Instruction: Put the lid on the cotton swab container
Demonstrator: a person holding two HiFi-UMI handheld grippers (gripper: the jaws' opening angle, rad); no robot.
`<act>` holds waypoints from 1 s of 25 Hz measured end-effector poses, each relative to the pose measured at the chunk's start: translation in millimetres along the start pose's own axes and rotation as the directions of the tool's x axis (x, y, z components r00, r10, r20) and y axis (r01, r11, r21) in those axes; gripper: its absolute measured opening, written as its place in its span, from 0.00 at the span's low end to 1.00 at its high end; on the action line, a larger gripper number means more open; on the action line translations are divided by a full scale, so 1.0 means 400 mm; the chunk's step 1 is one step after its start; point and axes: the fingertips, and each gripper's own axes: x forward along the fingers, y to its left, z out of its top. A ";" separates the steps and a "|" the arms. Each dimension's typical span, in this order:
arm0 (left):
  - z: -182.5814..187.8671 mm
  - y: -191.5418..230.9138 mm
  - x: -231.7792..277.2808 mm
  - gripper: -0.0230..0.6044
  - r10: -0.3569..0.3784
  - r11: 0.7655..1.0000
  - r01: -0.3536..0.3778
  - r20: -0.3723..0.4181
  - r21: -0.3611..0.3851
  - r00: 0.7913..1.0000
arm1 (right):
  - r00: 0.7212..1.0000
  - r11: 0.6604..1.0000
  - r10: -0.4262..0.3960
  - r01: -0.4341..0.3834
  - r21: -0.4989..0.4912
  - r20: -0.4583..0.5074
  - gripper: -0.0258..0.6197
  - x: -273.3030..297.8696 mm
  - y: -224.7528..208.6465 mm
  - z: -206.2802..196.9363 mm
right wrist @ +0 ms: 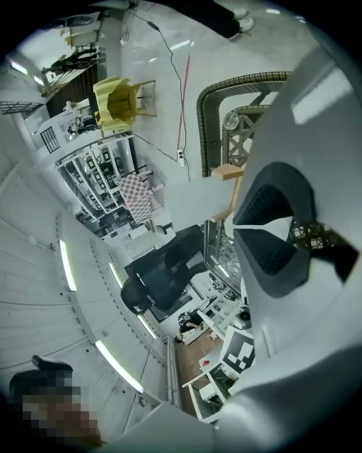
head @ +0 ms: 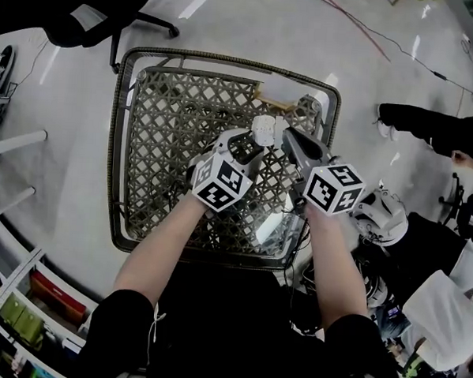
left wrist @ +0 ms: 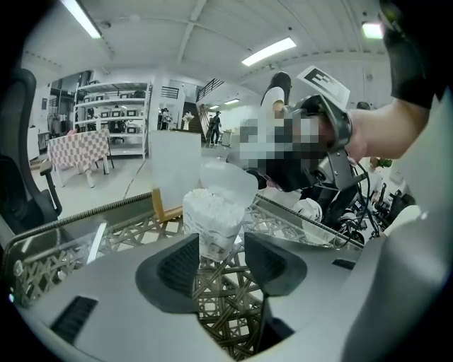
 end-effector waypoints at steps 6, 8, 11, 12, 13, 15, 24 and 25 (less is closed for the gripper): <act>-0.014 -0.013 0.021 0.35 -0.037 0.999 0.037 0.004 -0.016 0.999 | 0.999 0.996 0.004 -0.008 -0.093 -0.050 0.08 0.029 0.023 -0.015; -0.014 -0.023 0.016 0.35 -0.049 0.998 0.049 0.006 -0.033 0.999 | 0.998 0.995 0.007 -0.013 -0.098 -0.058 0.08 0.032 0.035 -0.019; -0.013 -0.030 0.010 0.35 -0.059 0.998 0.059 0.006 -0.038 0.998 | 0.996 0.995 -0.007 -0.003 -0.102 -0.092 0.08 0.040 0.044 -0.035; -0.012 -0.029 0.008 0.35 -0.058 0.998 0.058 0.006 -0.038 0.998 | 0.994 0.995 -0.015 0.005 -0.101 -0.106 0.08 0.045 0.044 -0.041; -0.012 -0.026 0.005 0.35 -0.055 0.998 0.055 0.007 -0.040 0.998 | 0.993 0.995 -0.024 0.013 -0.100 -0.117 0.08 0.050 0.044 -0.046; -0.010 -0.019 -0.003 0.35 -0.049 0.998 0.049 0.013 -0.048 0.999 | 0.990 0.993 -0.047 0.032 -0.110 -0.136 0.08 0.058 0.042 -0.052; -0.030 -0.001 -0.079 0.35 -0.028 0.994 0.030 0.024 -0.105 0.999 | 0.968 0.963 -0.157 0.106 -0.248 -0.197 0.08 0.076 0.040 -0.070; -0.032 -0.003 -0.088 0.35 -0.027 0.993 0.030 0.026 -0.112 0.999 | 0.966 0.961 -0.168 0.117 -0.249 -0.194 0.08 0.077 0.039 -0.072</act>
